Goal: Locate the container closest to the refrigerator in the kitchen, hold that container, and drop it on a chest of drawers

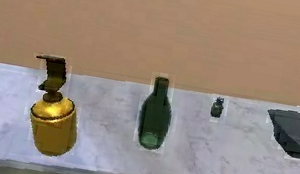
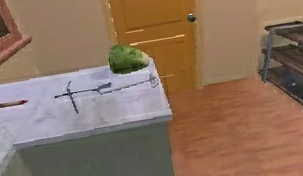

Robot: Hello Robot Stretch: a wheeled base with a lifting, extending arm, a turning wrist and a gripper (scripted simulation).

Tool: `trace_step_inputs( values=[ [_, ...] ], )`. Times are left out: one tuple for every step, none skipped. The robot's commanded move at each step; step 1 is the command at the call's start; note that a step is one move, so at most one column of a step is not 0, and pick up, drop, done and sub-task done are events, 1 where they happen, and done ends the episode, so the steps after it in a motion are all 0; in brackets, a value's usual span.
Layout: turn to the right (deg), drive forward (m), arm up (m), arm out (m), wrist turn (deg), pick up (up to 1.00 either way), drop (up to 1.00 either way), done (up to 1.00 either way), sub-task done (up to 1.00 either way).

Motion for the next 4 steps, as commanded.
trace_step_inputs(
  values=[
    [45.0,0.00,0.00,0.00,0.0,0.00,0.00,0.00,0.00],
    [33.0,0.00,0.00,0.00,0.0,0.00,0.00,0.00,0.00],
    [0.0,0.15,0.00,0.00,0.0,0.00,0.00,0.00,0.00],
    [45.0,0.00,0.00,0.00,0.0,0.00,0.00,0.00,0.00]
  ],
)
